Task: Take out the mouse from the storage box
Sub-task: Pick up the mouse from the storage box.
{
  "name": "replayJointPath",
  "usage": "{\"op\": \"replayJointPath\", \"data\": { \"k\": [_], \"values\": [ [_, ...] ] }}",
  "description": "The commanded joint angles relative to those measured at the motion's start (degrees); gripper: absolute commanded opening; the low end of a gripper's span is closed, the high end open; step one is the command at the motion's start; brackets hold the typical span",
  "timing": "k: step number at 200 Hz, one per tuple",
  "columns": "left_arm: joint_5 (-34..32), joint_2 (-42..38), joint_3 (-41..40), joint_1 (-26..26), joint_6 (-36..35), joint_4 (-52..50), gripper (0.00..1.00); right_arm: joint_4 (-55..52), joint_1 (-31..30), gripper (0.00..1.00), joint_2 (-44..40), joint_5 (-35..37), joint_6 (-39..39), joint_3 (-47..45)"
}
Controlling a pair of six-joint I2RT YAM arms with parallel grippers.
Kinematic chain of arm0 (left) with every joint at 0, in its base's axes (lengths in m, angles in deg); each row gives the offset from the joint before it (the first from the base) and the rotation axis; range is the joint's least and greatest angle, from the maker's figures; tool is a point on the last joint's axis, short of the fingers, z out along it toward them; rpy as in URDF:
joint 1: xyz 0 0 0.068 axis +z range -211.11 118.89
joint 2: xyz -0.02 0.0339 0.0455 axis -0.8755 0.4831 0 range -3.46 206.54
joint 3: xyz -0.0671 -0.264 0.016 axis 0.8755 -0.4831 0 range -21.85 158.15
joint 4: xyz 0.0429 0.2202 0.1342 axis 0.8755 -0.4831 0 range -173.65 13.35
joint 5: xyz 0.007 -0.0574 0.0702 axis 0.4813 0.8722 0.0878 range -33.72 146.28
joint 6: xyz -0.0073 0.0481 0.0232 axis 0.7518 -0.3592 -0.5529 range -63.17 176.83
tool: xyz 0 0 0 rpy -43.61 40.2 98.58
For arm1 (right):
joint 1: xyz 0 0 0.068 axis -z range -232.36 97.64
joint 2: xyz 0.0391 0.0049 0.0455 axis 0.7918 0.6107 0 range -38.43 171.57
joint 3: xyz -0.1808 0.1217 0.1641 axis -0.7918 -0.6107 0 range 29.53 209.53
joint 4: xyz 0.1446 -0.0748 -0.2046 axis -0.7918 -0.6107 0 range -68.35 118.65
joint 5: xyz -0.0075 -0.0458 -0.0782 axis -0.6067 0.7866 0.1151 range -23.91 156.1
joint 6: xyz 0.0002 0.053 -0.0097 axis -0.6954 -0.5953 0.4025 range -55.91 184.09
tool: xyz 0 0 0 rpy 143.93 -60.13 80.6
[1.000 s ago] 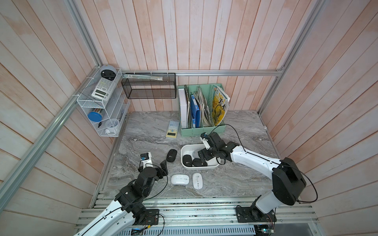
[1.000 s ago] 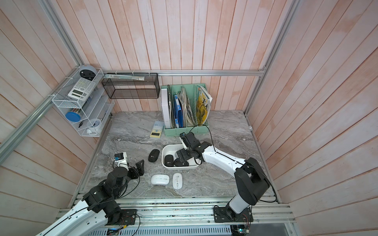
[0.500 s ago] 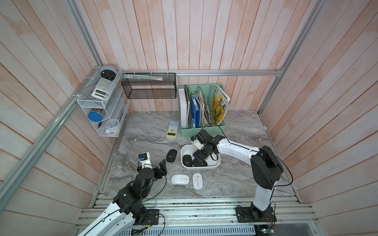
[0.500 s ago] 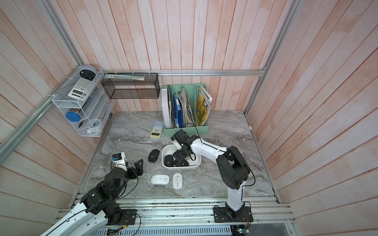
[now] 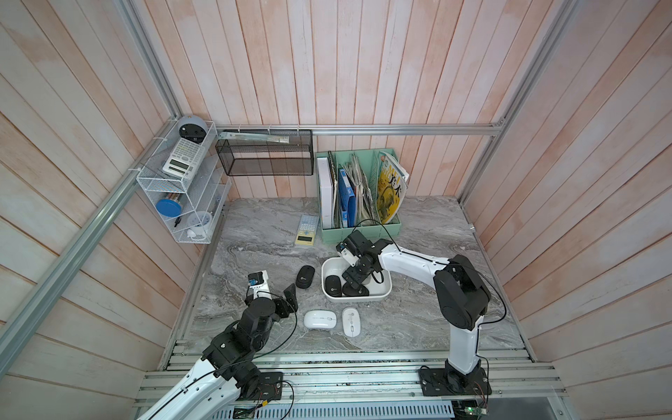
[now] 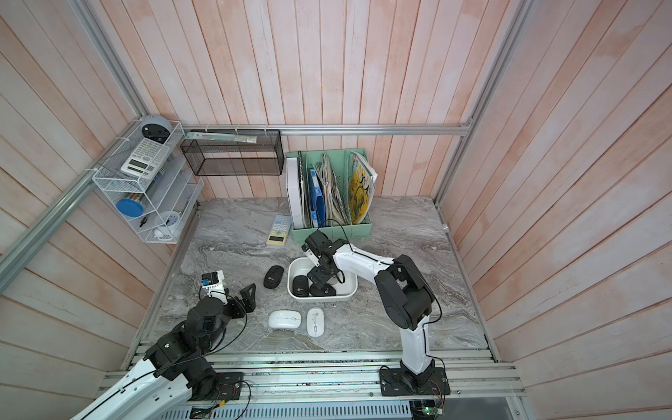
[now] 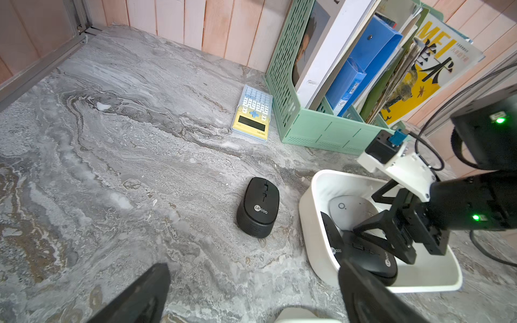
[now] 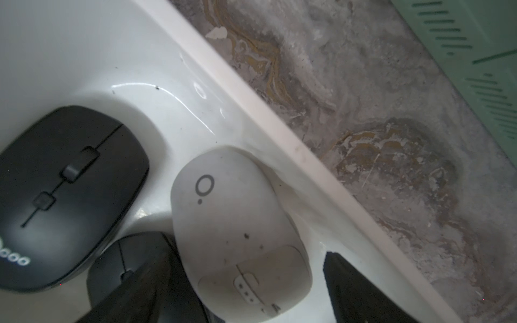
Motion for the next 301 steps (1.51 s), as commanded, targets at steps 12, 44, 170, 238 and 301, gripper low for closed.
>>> {"op": "replayJointPath", "data": {
  "k": [12,44,170,238,301],
  "values": [
    [1.09,0.32,-0.40,0.41,-0.96,1.34,1.00,-2.06,-0.07,0.92,2.75,0.85,1.44,2.19],
    [1.05,0.25,-0.42,0.41,-0.88,1.34,1.00,-2.17,-0.13,0.88,3.07,0.55,1.55,2.07],
    [0.88,0.42,-0.52,0.46,-0.69,1.44,1.00,0.36,2.02,0.92,-0.84,-0.55,-4.00,-5.74],
    [0.65,0.33,-0.57,0.46,-0.54,1.34,1.00,0.17,0.55,0.73,1.36,1.72,-4.43,-3.02],
    [0.64,0.42,-0.57,0.47,-0.60,1.36,1.00,1.63,-1.18,0.66,-6.05,3.56,-5.06,-6.23]
  ]
}}
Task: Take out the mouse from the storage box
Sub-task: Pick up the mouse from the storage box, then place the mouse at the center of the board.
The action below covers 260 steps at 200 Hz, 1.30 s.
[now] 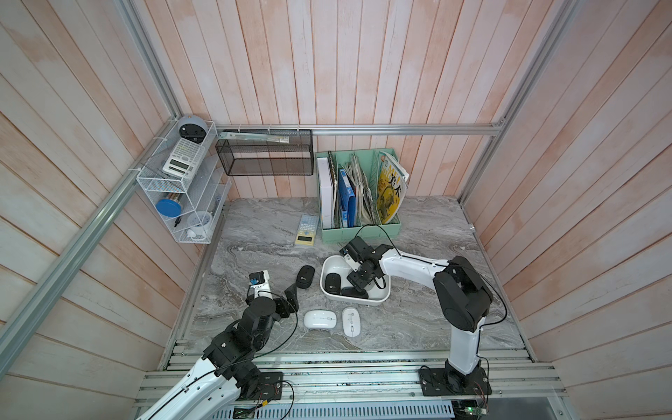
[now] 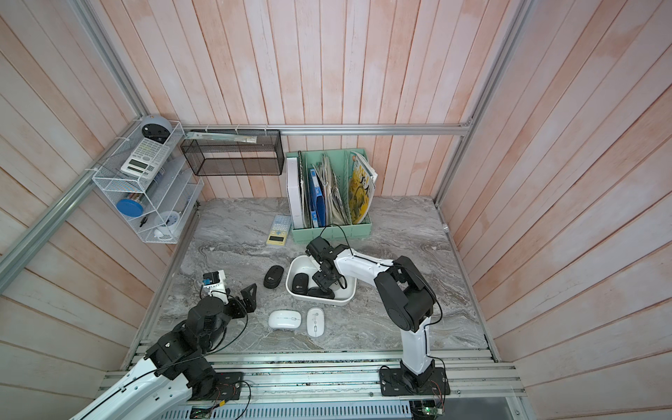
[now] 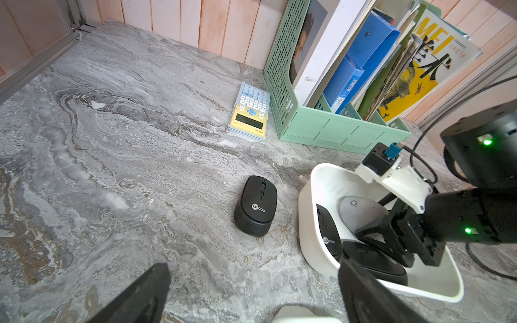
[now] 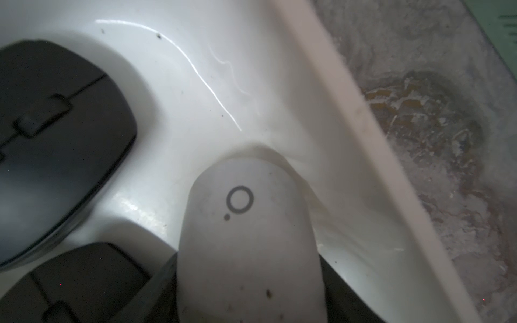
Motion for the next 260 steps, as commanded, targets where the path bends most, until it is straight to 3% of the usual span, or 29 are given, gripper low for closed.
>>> {"op": "replayJointPath", "data": {
  "k": [1,123,166,232,260],
  "values": [
    [-0.15,0.05,-0.53,0.36,-0.53,1.02,1.00,-0.09,-0.44,0.66,-3.52,1.19,-1.36,-0.53],
    [-0.41,0.20,-0.57,0.37,-0.24,0.95,1.00,-3.90,-1.70,0.64,-19.08,1.61,-9.70,-7.18],
    [-0.84,0.22,-0.48,0.37,0.05,0.75,1.00,-7.13,-7.48,0.63,-26.95,5.54,-15.66,-11.21],
    [-1.46,0.25,-0.22,0.37,0.83,-0.30,1.00,-7.35,-20.85,0.62,-39.58,9.35,-32.70,-23.10],
    [-1.64,-0.09,-0.13,0.35,1.10,-0.75,1.00,-6.32,-23.89,0.61,-42.66,11.19,-38.10,-28.81]
  ]
}}
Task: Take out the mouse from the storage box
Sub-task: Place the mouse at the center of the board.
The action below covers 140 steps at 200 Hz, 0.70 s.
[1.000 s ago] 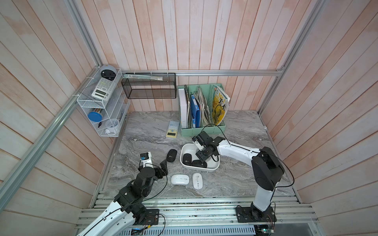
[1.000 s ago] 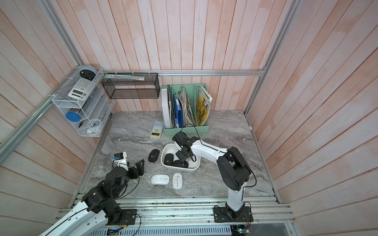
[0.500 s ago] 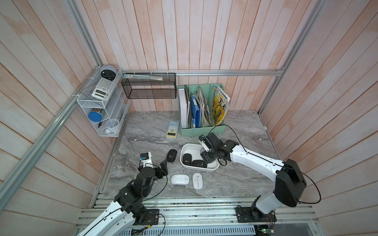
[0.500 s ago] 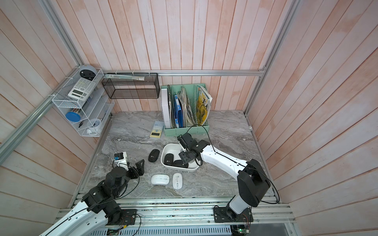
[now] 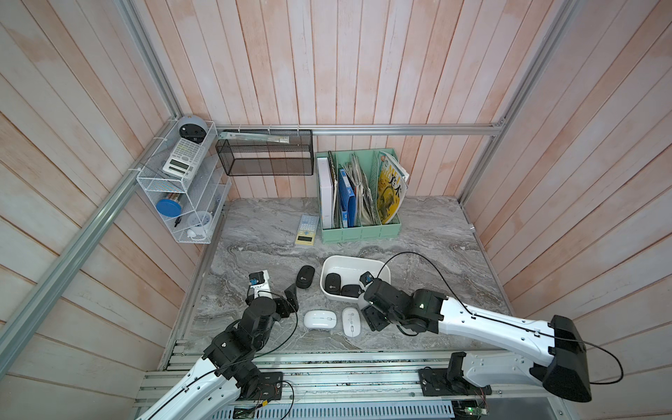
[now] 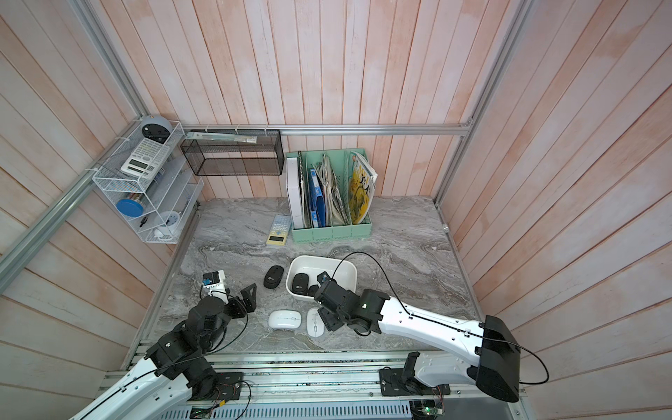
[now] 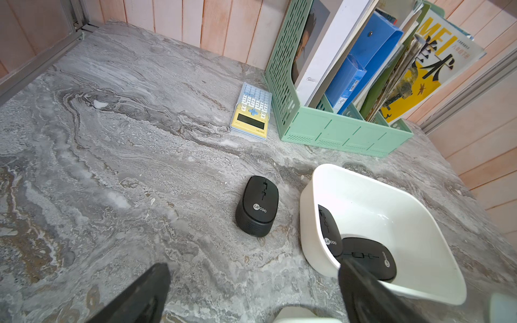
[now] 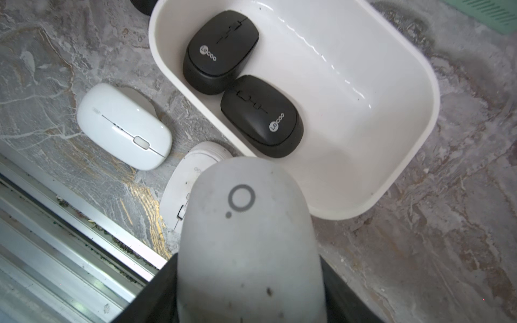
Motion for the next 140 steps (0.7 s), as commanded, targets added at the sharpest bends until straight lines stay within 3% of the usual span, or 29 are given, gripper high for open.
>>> {"op": "replayJointPath", "data": {
  "k": [1,58,86,140],
  "values": [
    [-1.16,-0.26,-0.15,0.35,0.61,-0.68,1.00,-0.04,-1.74,0.61,-2.37,3.43,-7.85,-3.82],
    [-1.16,-0.29,-0.33,0.35,0.59,-0.51,1.00,5.72,-1.82,0.61,-7.37,3.40,-13.99,-14.43],
    [-0.72,-0.53,-0.51,0.35,0.39,-0.15,1.00,8.81,-1.91,0.61,-8.34,8.25,-19.95,-18.80],
    [-0.17,-0.73,-0.73,0.35,0.06,0.19,1.00,16.24,-0.54,0.65,-10.10,11.36,-21.22,-23.86]
  ]
}}
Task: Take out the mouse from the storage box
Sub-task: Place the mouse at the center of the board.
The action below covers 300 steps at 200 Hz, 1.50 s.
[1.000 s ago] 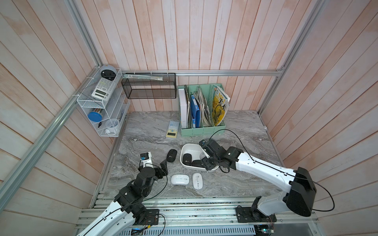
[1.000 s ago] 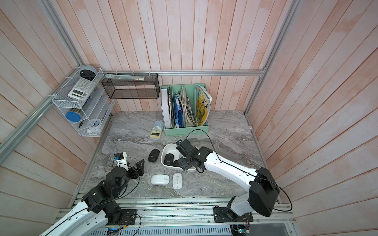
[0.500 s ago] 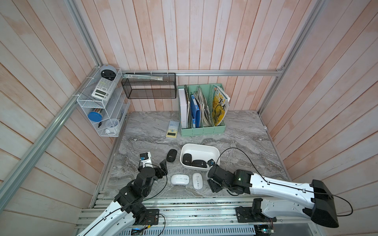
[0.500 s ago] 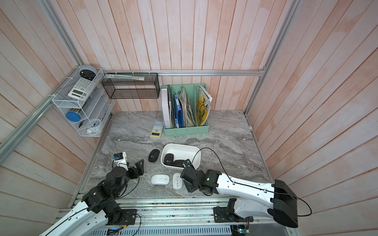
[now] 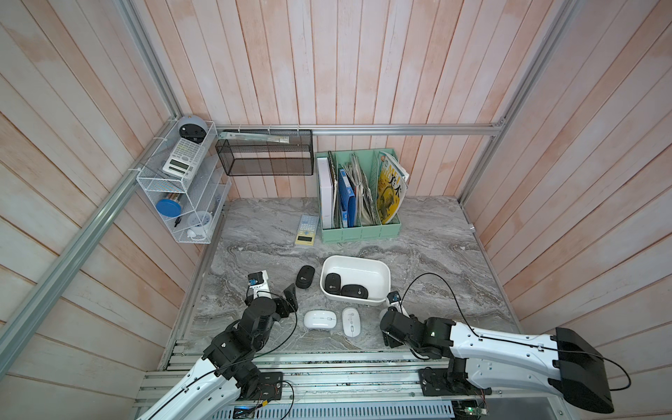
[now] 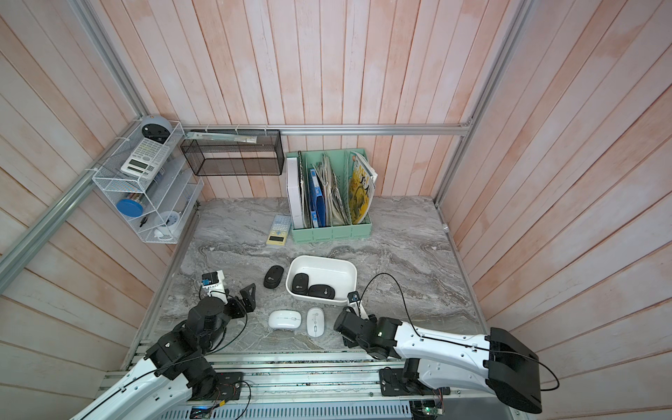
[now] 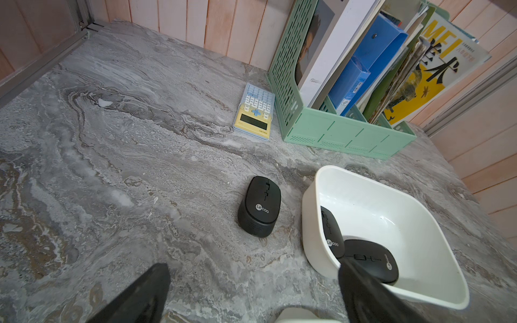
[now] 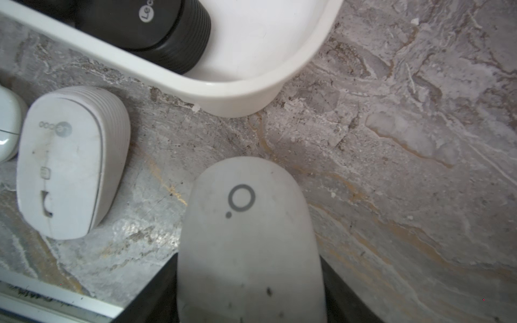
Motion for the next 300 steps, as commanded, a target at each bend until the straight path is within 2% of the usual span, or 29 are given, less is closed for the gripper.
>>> {"op": "replayJointPath", "data": {
  "k": [1,54,97,141,181,197,242,271,300],
  "values": [
    [0.21,-0.53,-0.70,0.24,-0.40,0.62,1.00,5.05,0.95,0.65,-0.73,3.02,-1.85,-0.61],
    [0.72,-0.45,-0.88,0.24,-0.54,1.00,1.00,10.23,3.37,0.67,3.10,-0.43,-1.23,-1.28],
    [1.20,0.66,-0.75,0.25,-0.76,1.67,1.00,10.82,4.08,0.75,6.02,-0.61,-1.57,-1.28],
    [1.69,1.24,-0.66,0.27,-1.01,2.06,1.00,10.31,4.26,0.86,5.71,0.12,-1.82,-1.45],
    [2.23,3.27,0.31,0.26,-0.82,1.97,1.00,5.94,4.33,0.88,2.10,0.94,-1.24,-0.39],
    [2.44,7.85,3.91,0.24,0.62,-0.40,1.00,1.04,4.22,0.88,-1.07,2.03,-0.78,1.07],
    [8.63,24.38,18.59,-1.11,3.92,-9.03,1.00,-9.23,5.18,0.92,-11.43,6.99,1.67,4.01],
    [8.00,36.79,28.21,-5.24,4.20,-15.36,1.00,-9.11,10.17,0.93,-14.51,6.68,5.42,4.00],
    [7.29,48.08,37.12,-9.49,3.88,-19.82,0.97,-5.31,17.10,0.93,-14.66,3.01,9.72,3.06]
  ]
}}
